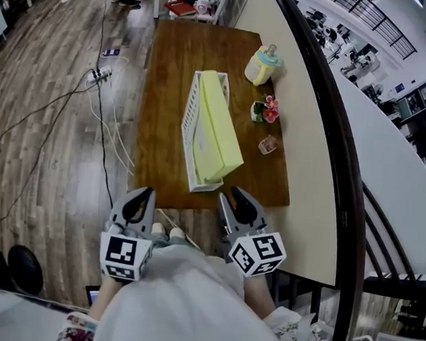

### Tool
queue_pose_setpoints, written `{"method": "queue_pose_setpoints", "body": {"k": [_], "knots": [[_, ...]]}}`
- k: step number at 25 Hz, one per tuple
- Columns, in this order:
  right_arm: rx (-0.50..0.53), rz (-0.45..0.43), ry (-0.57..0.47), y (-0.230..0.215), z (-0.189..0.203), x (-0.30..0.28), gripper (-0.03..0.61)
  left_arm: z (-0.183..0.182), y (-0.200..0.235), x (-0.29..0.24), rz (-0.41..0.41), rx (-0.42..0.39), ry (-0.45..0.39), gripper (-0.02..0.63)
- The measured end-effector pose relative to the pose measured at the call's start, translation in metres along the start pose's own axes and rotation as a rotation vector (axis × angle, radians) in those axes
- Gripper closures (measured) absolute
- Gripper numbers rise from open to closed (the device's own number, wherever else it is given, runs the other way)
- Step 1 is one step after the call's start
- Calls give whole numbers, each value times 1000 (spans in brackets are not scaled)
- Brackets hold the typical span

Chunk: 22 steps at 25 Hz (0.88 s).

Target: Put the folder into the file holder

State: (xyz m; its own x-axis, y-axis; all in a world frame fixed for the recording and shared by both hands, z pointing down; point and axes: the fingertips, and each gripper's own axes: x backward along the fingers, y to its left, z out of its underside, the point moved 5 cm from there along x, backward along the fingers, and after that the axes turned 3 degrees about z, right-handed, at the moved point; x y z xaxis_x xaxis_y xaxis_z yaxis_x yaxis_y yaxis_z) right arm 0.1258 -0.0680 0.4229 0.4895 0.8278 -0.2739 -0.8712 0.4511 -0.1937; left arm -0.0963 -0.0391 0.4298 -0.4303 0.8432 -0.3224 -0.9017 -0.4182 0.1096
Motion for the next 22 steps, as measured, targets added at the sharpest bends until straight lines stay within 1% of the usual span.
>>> {"method": "queue_pose_setpoints", "body": {"k": [3, 7, 15, 19, 22], "knots": [[13, 8, -6, -3, -2, 0, 506, 1, -1, -2, 5, 8, 4, 609], [13, 18, -13, -7, 1, 1, 543, 3, -3, -5, 17, 11, 13, 609], [-16, 38, -3, -10, 4, 0, 573, 5, -5, -12, 32, 20, 19, 609], [-9, 2, 29, -5, 9, -4, 578, 6, -3, -13, 38, 26, 22, 609], [-4, -10, 43, -2, 11, -5, 578, 6, -2, -14, 40, 26, 23, 609]]}}
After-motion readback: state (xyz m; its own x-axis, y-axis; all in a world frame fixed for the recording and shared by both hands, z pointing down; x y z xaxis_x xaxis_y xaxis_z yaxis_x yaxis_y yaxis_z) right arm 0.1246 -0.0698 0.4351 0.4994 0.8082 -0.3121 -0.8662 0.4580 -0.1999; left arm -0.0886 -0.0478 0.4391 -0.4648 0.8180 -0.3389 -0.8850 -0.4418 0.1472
